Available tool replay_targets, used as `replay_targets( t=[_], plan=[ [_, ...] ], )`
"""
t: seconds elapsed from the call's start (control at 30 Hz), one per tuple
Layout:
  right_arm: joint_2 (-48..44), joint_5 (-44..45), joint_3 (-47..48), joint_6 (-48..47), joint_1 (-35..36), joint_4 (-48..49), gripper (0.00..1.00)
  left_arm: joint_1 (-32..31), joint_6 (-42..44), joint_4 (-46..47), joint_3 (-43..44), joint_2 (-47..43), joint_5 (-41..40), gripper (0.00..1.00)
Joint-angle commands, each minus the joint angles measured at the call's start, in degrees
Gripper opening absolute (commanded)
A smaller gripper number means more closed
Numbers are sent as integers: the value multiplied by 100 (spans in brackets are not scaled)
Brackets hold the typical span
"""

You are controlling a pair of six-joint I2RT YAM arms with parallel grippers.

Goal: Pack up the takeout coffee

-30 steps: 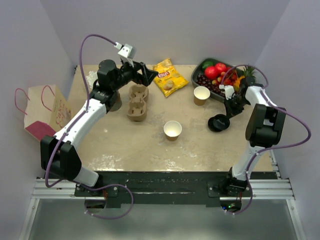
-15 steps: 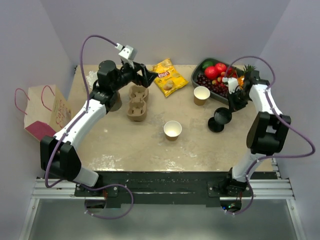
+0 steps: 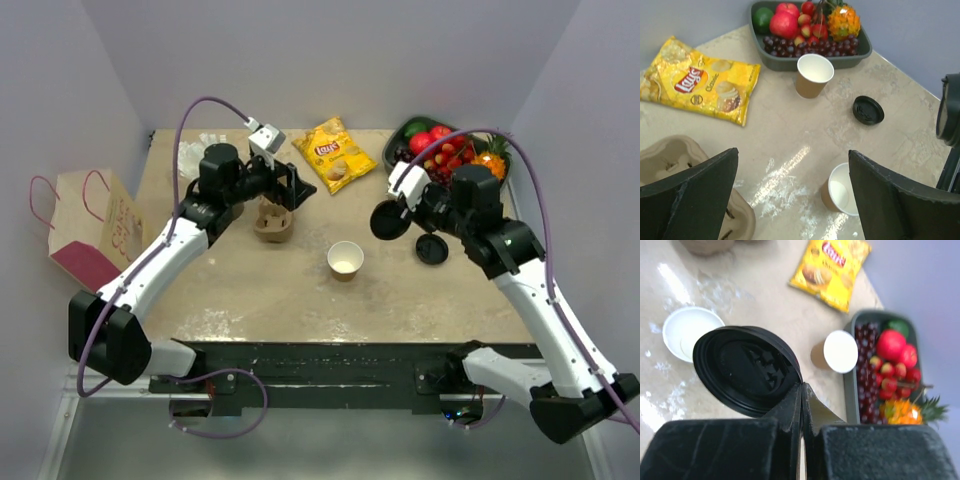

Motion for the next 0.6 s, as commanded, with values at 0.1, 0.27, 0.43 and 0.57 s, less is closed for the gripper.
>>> replay_targets(
  t=[0.1, 0.27, 0.43, 0.57],
  plan=[
    [-203, 433, -1059, -493, 998, 2234, 0, 13, 552, -734, -45, -210, -333, 96],
    [-362, 584, -2237, -1277, 1490, 3877, 0, 224, 552, -839, 60, -158, -580, 97],
    [-257, 786, -2809, -1603, 1772, 5020, 0, 250, 518, -927, 121, 122, -440, 97],
    [-90, 760, -2950, -1594, 1930, 5356, 0, 259, 263, -822, 262, 422, -97, 96]
  ],
)
